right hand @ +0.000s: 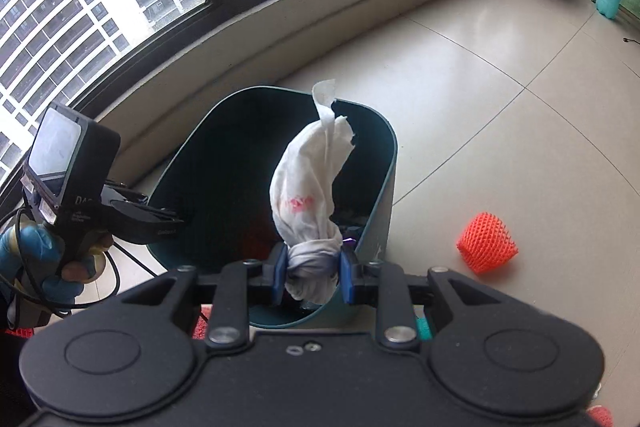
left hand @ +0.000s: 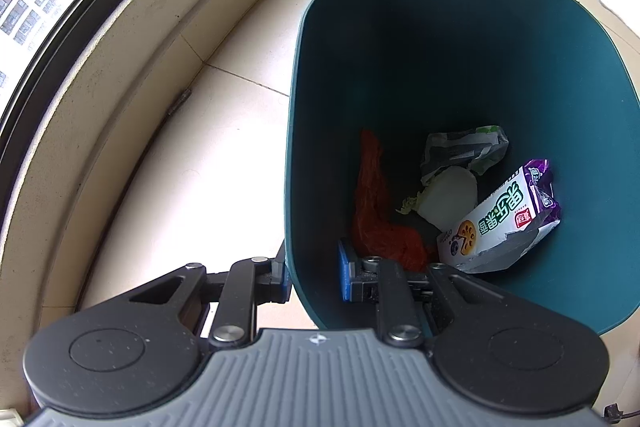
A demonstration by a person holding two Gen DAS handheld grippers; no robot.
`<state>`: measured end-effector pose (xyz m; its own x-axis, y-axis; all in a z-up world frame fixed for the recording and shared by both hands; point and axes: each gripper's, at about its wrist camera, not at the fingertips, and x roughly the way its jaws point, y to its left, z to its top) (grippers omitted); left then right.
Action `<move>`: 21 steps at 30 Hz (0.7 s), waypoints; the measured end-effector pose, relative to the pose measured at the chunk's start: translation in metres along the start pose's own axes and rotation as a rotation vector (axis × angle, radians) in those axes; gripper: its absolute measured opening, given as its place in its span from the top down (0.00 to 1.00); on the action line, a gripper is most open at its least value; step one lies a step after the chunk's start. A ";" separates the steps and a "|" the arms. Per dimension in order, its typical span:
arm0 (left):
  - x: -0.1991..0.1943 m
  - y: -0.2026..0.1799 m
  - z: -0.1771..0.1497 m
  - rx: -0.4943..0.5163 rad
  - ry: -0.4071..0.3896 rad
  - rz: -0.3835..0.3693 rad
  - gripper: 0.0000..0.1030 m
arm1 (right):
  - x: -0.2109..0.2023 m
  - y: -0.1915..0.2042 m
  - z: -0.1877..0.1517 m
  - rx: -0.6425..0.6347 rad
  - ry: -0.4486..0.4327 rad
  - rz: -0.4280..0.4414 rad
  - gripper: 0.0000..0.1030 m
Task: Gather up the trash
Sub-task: 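Carry the white tissue into the bin and open the right gripper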
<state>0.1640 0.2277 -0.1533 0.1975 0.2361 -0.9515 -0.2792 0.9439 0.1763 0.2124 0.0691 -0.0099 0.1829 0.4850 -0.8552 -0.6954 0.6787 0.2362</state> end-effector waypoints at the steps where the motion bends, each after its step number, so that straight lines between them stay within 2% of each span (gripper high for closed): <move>1: 0.000 0.000 0.000 -0.001 0.000 -0.002 0.80 | 0.005 0.009 0.004 -0.021 0.000 0.001 0.76; 6: -0.001 0.004 0.001 -0.008 0.001 -0.014 0.80 | 0.044 0.034 0.020 -0.083 0.048 -0.013 0.76; 10: -0.002 0.006 0.001 -0.009 0.000 -0.020 0.80 | 0.089 0.047 0.022 -0.124 0.126 -0.053 0.76; 15: -0.002 0.008 0.001 -0.010 -0.002 -0.028 0.80 | 0.141 0.050 0.010 -0.153 0.228 -0.119 0.76; 21: -0.002 0.008 0.000 -0.007 -0.004 -0.026 0.80 | 0.172 0.046 -0.001 -0.151 0.294 -0.152 0.75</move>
<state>0.1619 0.2350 -0.1500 0.2081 0.2128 -0.9547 -0.2809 0.9479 0.1500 0.2109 0.1833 -0.1464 0.0999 0.1907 -0.9765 -0.7744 0.6312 0.0440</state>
